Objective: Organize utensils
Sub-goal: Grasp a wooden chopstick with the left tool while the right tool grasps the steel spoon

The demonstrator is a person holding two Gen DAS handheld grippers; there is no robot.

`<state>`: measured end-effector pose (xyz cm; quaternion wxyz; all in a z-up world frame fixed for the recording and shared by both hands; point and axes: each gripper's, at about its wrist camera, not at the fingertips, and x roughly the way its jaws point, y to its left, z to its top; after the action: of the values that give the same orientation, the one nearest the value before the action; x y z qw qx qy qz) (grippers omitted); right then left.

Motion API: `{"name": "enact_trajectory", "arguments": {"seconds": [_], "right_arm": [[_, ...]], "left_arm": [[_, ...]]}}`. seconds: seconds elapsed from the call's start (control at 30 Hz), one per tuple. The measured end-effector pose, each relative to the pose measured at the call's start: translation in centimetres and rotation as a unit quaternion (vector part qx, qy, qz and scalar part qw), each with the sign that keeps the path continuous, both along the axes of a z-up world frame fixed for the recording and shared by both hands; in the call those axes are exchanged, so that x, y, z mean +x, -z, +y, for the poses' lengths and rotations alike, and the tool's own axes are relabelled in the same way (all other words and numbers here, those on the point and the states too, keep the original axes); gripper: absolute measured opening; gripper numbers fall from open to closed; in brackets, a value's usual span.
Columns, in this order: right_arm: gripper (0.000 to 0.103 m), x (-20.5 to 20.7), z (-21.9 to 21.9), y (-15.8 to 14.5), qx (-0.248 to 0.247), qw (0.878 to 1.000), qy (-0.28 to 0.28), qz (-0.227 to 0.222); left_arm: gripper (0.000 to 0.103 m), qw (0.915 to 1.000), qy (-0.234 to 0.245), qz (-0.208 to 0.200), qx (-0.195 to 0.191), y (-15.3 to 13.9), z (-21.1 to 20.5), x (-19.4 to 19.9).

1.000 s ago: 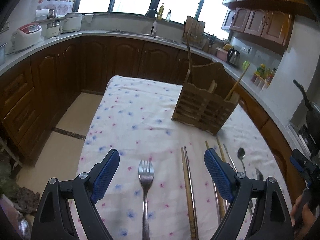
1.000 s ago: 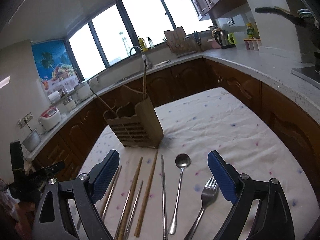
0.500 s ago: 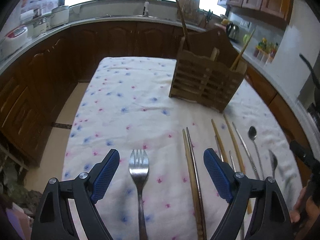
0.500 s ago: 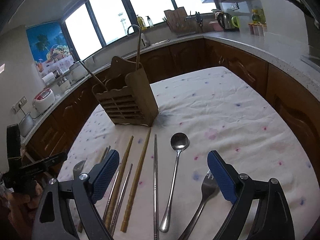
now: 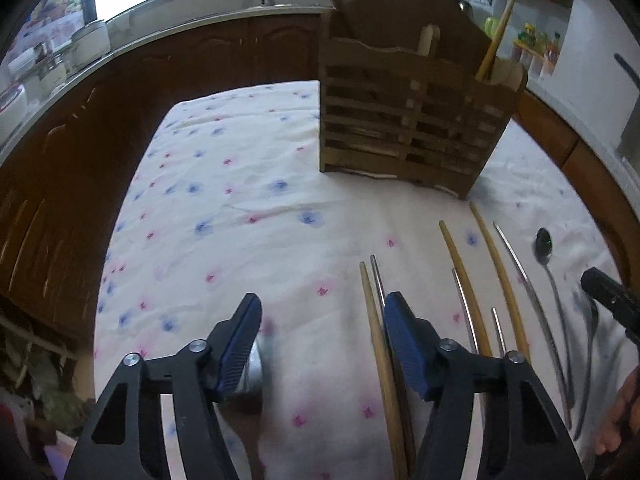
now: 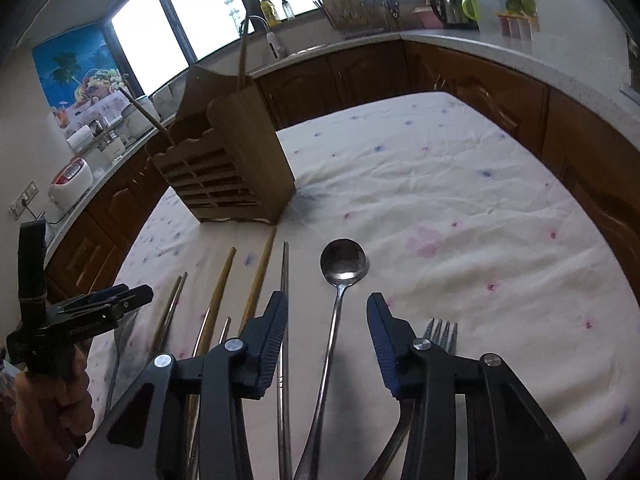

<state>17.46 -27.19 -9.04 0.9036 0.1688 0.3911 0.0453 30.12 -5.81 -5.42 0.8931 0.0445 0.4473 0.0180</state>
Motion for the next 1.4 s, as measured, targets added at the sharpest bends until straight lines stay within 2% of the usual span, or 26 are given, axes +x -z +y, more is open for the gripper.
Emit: {"name": "enact_trajectory", "arguments": {"seconds": [0.17, 0.3, 0.4, 0.53, 0.67, 0.77, 0.83, 0.97, 1.03, 1.2, 1.33, 1.4], "right_arm": [[0.039, 0.8, 0.0, 0.4, -0.003, 1.000, -0.002, 0.007], [0.033, 1.6, -0.1, 1.0, -0.007, 1.000, -0.006, 0.019], [0.028, 2.3, 0.0, 1.8, -0.016, 0.999, -0.008, 0.037], [0.025, 2.8, 0.2, 2.3, -0.030, 0.998, -0.013, 0.045], [0.025, 3.4, 0.4, 2.3, -0.036, 0.998, -0.018, 0.047], [0.024, 4.0, 0.6, 2.4, -0.044, 0.998, -0.024, 0.048], [0.024, 4.4, 0.8, 2.4, -0.049, 0.997, -0.027, 0.049], [0.024, 5.1, 1.2, 2.4, -0.061, 0.996, -0.035, 0.051], [0.025, 5.4, 1.0, 2.3, -0.055, 0.997, -0.035, 0.052], [0.028, 5.9, 0.6, 2.3, -0.052, 0.997, -0.025, 0.052], [0.043, 6.9, 1.1, 2.3, -0.065, 0.996, -0.035, 0.048], [0.042, 7.2, 1.3, 2.4, -0.070, 0.996, -0.042, 0.046]], "left_arm": [[0.056, 0.9997, 0.006, 0.018, 0.013, 1.7, -1.0, 2.6], [0.055, 0.9998, 0.012, 0.013, 0.006, 2.0, -0.9, 3.8], [0.050, 0.9997, 0.020, 0.015, -0.005, 2.1, -0.4, 4.3], [0.047, 0.9992, 0.034, 0.022, 0.004, 2.2, -0.6, 4.9], [0.044, 0.9981, 0.048, 0.023, 0.032, 2.6, -1.6, 5.7], [0.039, 0.9981, 0.052, 0.023, 0.026, 2.6, -2.1, 6.3], [0.033, 0.9979, 0.056, 0.020, 0.025, 2.6, -2.4, 6.5], [0.013, 0.9973, 0.068, 0.015, 0.025, 2.6, -3.2, 6.5], [0.010, 0.9971, 0.071, 0.013, 0.023, 2.7, -3.3, 6.5], [0.008, 0.9976, 0.068, 0.012, 0.012, 2.4, -3.5, 6.6], [0.007, 0.9975, 0.069, 0.006, 0.013, 2.4, -4.0, 6.3], [0.006, 0.9975, 0.070, 0.004, 0.004, 2.4, -3.5, 5.9]]}}
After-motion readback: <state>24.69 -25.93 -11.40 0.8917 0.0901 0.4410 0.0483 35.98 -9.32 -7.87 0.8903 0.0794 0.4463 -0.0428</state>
